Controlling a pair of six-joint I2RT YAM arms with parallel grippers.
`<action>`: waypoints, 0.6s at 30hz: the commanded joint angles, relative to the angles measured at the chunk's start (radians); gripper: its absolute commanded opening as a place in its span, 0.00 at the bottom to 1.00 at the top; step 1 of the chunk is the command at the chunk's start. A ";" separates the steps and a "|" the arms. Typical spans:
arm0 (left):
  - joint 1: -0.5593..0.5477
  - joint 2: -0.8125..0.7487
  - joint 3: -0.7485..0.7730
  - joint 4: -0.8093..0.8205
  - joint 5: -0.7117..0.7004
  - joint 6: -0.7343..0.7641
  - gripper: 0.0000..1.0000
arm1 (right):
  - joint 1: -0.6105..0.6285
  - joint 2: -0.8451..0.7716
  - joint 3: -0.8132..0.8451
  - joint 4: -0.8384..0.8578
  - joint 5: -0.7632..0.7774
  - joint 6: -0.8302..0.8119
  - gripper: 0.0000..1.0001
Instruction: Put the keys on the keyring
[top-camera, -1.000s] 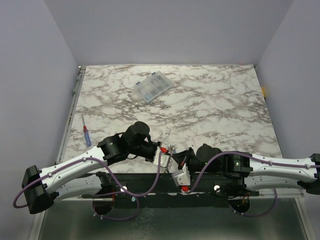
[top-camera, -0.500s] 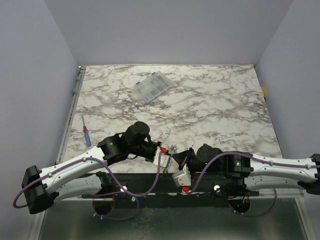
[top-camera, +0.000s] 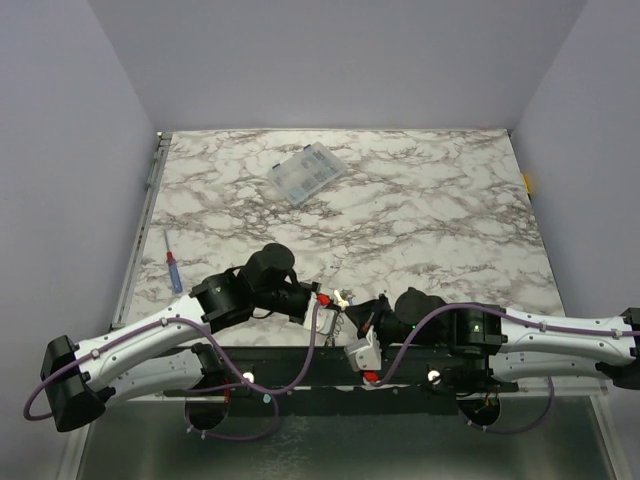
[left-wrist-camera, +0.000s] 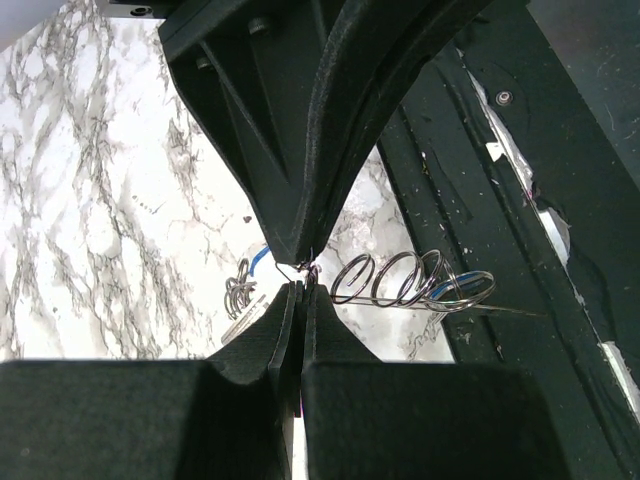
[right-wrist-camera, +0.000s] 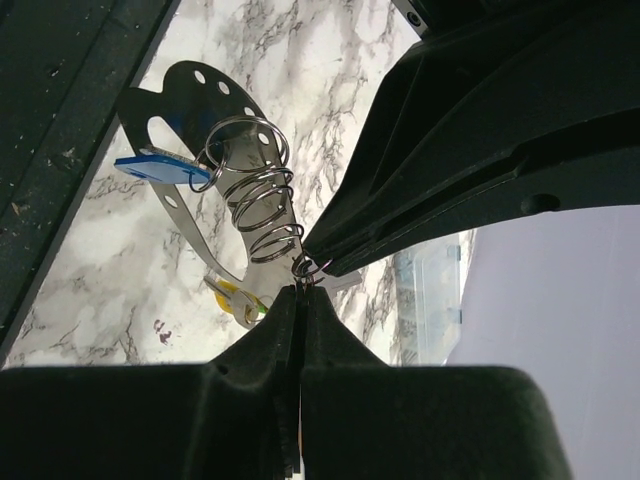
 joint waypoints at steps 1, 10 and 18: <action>0.013 -0.030 -0.007 0.060 0.023 -0.006 0.00 | 0.010 -0.013 -0.016 0.001 0.016 0.025 0.05; 0.016 -0.039 -0.010 0.068 0.023 -0.011 0.00 | 0.010 -0.013 -0.017 0.006 0.017 0.033 0.24; 0.018 -0.042 -0.012 0.072 0.023 -0.011 0.00 | 0.010 -0.018 -0.016 0.008 0.018 0.041 0.34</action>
